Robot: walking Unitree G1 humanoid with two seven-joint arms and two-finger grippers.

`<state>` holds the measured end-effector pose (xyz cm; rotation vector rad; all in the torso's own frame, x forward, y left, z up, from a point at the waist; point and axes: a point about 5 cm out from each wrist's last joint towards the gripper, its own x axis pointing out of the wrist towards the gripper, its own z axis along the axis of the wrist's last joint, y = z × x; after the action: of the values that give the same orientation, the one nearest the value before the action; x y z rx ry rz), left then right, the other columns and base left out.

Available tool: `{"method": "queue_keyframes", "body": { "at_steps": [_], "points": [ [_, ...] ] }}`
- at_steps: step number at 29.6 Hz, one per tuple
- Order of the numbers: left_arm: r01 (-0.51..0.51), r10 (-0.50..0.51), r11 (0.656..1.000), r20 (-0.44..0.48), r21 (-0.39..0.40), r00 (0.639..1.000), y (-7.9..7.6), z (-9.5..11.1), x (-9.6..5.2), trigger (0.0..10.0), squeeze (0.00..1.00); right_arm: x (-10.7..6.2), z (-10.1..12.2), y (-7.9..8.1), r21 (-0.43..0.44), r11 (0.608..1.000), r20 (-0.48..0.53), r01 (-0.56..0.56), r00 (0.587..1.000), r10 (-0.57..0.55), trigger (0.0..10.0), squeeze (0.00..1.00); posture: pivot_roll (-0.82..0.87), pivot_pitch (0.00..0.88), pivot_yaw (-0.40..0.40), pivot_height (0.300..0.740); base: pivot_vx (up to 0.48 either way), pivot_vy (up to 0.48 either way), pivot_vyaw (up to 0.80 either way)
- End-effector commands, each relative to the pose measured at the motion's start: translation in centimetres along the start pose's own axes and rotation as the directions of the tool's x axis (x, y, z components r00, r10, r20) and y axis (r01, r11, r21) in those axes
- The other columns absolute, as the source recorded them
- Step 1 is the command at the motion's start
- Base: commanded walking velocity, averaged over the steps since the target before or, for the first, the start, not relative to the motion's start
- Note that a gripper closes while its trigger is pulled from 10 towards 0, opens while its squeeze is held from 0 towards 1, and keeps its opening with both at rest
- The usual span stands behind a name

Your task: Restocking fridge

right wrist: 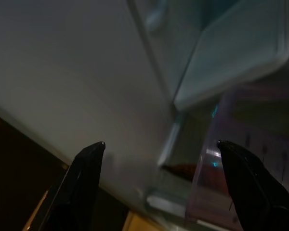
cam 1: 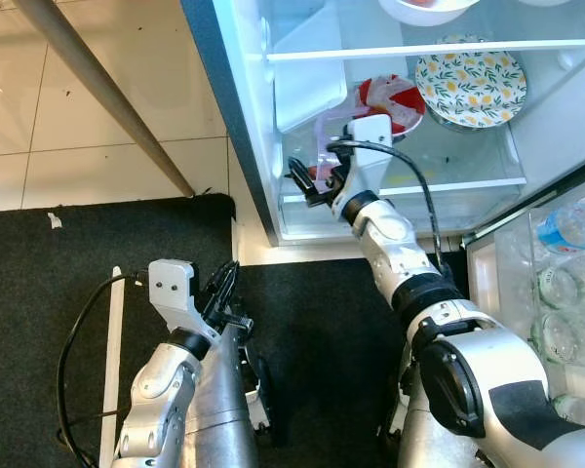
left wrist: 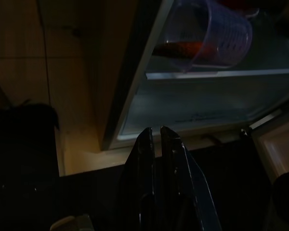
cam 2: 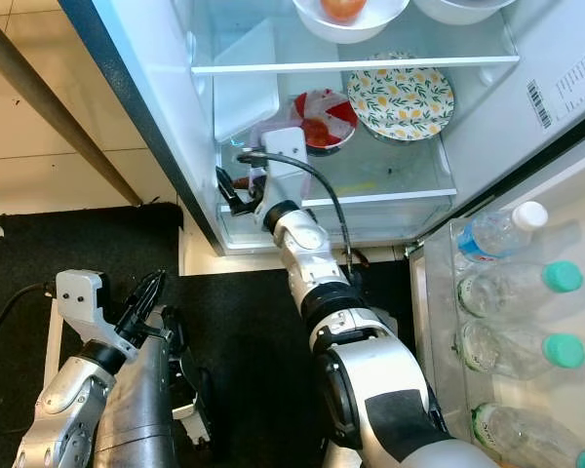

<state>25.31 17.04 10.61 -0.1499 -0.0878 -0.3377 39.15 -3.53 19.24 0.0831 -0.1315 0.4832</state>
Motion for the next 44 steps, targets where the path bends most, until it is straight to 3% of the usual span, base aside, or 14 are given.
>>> {"method": "queue_keyframes", "body": {
  "at_steps": [1, 2, 3, 4, 5, 17, 31, 44],
  "points": [
    [-0.023, 0.024, 1.000, -0.038, 0.006, 0.999, 0.5, -0.3, -1.0, 10.0, 0.00, -0.1, -1.1, 0.6, -0.006, 1.000, -0.066, 0.008, 0.998, -0.009, 10.0, 1.00, 0.17, 0.553, -0.001, 0.365, 0.000, 0.000, 0.00],
    [-0.023, 0.024, 1.000, -0.038, 0.006, 0.999, 0.5, -0.3, -1.0, 10.0, 0.00, -0.1, -1.1, 0.6, -0.006, 1.000, -0.066, 0.008, 0.998, -0.009, 10.0, 1.00, 0.17, 0.553, -0.001, 0.365, 0.000, 0.000, 0.00],
    [-0.026, 0.026, 1.000, -0.035, 0.009, 0.999, 0.6, -0.1, -1.0, 10.0, 0.00, 0.0, -1.1, 0.5, -0.034, 0.999, -0.079, 0.015, 0.997, -0.017, 10.0, 0.91, 0.17, 0.555, -0.001, 0.365, 0.000, 0.000, 0.00],
    [-0.026, 0.026, 1.000, -0.035, 0.009, 0.999, 0.6, -0.1, -1.0, 10.0, 0.00, 0.0, -1.1, 0.5, -0.034, 0.999, -0.079, 0.015, 0.997, -0.017, 10.0, 0.91, 0.17, 0.555, -0.001, 0.365, 0.000, 0.000, 0.00],
    [-0.029, 0.030, 0.999, -0.034, 0.013, 0.999, 0.8, 0.1, -1.1, 10.0, 0.00, 0.1, -1.0, 0.5, -0.075, 0.997, -0.084, 0.021, 0.996, -0.027, 10.0, 0.00, 0.17, 0.560, -0.002, 0.365, 0.000, 0.000, 0.00],
    [-0.004, 0.005, 1.000, -0.039, 0.023, 0.999, -0.4, 0.5, -1.5, 10.0, 0.00, 0.3, -0.7, 0.1, -0.221, 0.963, -0.083, 0.154, 0.981, -0.176, 10.0, 0.00, 0.20, 0.584, -0.002, 0.365, 0.000, 0.000, 0.00],
    [0.002, -0.001, 1.000, -0.052, 0.020, 0.999, -1.3, 1.5, -2.8, 10.0, 0.00, 0.2, -0.8, -0.5, -0.214, 0.947, -0.078, 0.240, 0.962, -0.262, 10.0, 0.00, 0.24, 0.640, -0.001, 0.365, 0.000, 0.000, 0.00],
    [0.013, -0.013, 1.000, -0.048, 0.012, 0.999, -2.0, 2.1, -2.8, 10.0, 0.00, 0.3, 0.3, -1.8, -0.223, 0.929, -0.051, 0.296, 0.948, -0.315, 10.0, 0.00, 0.25, 0.654, -0.002, 0.365, 0.000, 0.000, 0.00]
  ]
}}
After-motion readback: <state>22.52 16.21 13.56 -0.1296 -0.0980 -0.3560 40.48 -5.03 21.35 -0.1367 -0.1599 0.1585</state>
